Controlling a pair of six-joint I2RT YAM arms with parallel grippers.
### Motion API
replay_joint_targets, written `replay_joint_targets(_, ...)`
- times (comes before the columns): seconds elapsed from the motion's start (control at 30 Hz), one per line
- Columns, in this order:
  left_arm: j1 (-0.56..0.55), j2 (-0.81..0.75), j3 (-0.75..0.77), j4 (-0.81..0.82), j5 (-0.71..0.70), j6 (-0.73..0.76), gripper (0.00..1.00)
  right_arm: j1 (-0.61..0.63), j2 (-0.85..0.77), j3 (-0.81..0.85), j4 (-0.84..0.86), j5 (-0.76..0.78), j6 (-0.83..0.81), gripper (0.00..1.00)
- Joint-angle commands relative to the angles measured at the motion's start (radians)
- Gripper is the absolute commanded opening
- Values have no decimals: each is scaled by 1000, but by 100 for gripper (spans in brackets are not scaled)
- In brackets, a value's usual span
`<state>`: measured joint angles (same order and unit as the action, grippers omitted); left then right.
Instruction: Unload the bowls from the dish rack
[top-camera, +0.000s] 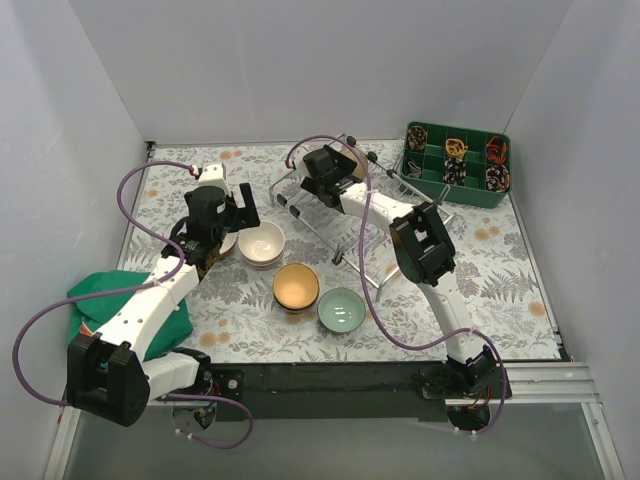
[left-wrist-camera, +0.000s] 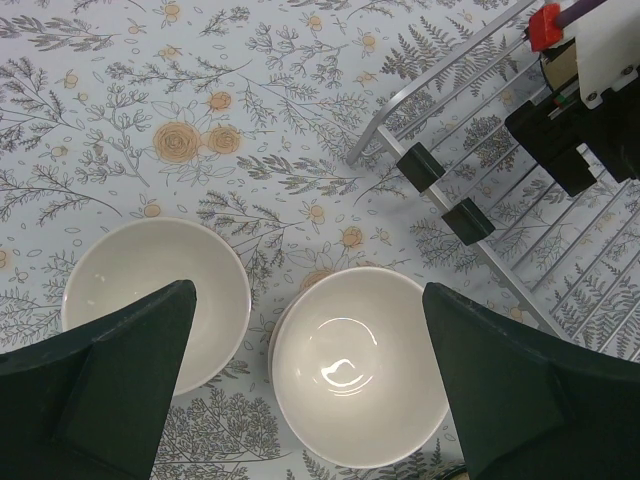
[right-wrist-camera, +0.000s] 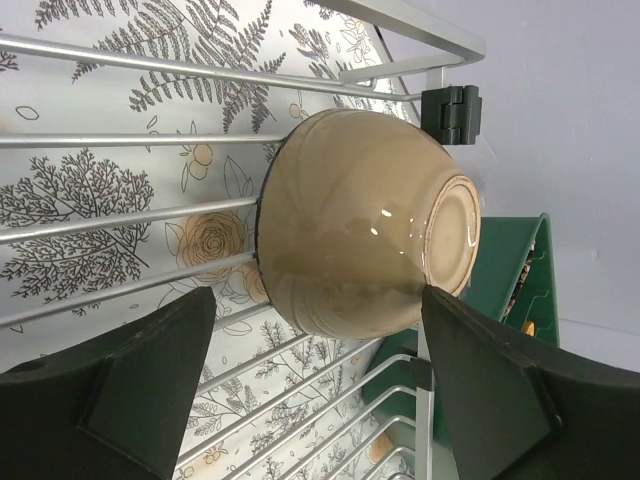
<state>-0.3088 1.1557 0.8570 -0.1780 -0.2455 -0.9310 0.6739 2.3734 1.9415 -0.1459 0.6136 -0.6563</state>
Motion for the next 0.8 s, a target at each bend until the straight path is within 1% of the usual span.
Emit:
replay_joint_targets(0.0, 7, 1, -3, -6, 11, 11, 98, -16, 20, 13, 64, 43, -31, 93)
replay_joint_targets(0.2, 7, 6, -3, -6, 11, 12, 98, -16, 43, -18, 164, 106, -92, 93)
replay_joint_targets(0.43, 7, 7, -4, -5, 14, 12, 98, -16, 21, -64, 259, 127, -144, 93)
replay_joint_targets(0.77, 7, 12, -3, -5, 22, 11, 98, -20, 86, -42, 285, 132, -204, 95)
